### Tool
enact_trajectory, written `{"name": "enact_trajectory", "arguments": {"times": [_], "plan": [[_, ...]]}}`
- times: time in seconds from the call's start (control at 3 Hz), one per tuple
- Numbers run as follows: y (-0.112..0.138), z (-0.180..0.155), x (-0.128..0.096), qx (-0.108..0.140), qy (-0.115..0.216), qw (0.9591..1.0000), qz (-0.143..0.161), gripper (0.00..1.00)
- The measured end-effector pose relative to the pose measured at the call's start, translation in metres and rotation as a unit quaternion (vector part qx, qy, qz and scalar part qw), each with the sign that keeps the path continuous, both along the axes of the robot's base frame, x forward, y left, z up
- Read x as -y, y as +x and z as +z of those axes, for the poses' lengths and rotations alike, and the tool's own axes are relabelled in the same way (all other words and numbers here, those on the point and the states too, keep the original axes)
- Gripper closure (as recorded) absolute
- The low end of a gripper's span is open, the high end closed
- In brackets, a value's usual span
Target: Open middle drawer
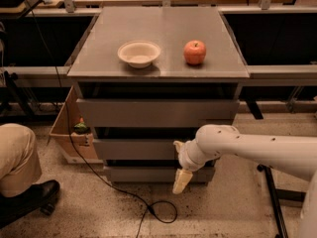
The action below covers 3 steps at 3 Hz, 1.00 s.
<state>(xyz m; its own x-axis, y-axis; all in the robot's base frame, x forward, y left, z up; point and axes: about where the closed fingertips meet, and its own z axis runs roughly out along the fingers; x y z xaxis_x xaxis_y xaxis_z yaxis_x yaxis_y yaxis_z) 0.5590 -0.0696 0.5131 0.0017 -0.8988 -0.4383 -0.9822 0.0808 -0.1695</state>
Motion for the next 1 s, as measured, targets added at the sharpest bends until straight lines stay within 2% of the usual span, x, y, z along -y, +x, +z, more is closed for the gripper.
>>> {"name": "enact_trajectory", "arguments": {"times": [0.33,1.0], "plan": [[0.023,-0.025,0.001,-0.004,0.004,0.9999,-0.009,0.00],[0.078,-0.053,-0.002,0.010,0.002,0.9997,-0.022,0.00]]}}
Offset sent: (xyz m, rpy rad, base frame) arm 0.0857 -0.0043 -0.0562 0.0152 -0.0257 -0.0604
